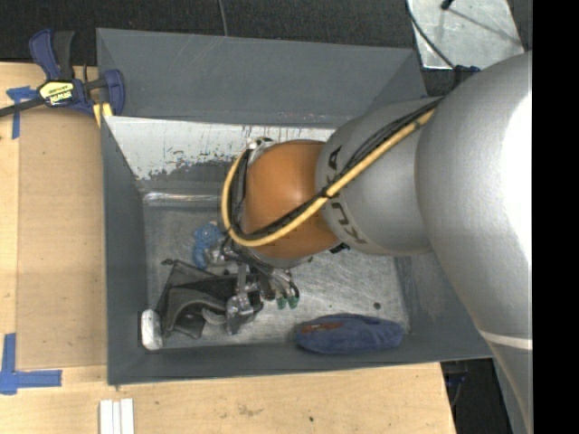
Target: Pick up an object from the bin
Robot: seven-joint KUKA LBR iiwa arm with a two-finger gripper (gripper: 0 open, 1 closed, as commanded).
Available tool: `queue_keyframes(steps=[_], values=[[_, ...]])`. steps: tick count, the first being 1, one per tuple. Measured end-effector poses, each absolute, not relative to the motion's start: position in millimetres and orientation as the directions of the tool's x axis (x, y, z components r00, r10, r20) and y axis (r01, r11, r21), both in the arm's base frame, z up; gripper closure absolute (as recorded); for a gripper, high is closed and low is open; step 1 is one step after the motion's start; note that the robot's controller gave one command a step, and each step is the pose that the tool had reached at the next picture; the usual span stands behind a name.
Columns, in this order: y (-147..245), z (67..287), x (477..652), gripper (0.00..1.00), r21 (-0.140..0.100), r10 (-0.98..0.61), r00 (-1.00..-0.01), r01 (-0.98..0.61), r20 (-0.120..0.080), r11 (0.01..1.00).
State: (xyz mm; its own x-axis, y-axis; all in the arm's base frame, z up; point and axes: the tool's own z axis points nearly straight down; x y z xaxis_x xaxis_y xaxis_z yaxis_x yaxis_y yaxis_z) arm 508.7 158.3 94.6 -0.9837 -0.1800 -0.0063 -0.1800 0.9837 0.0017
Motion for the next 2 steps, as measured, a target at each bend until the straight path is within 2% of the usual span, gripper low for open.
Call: queue_keyframes(steps=[1,2], values=[[157.7,92.8,505.7,1.0,0.001,-0.179,-0.984,-0.179,0.01,0.984],[162.2,267.7,504.2,1.0,-0.001,-0.183,-0.983,-0.183,-0.005,0.983]])
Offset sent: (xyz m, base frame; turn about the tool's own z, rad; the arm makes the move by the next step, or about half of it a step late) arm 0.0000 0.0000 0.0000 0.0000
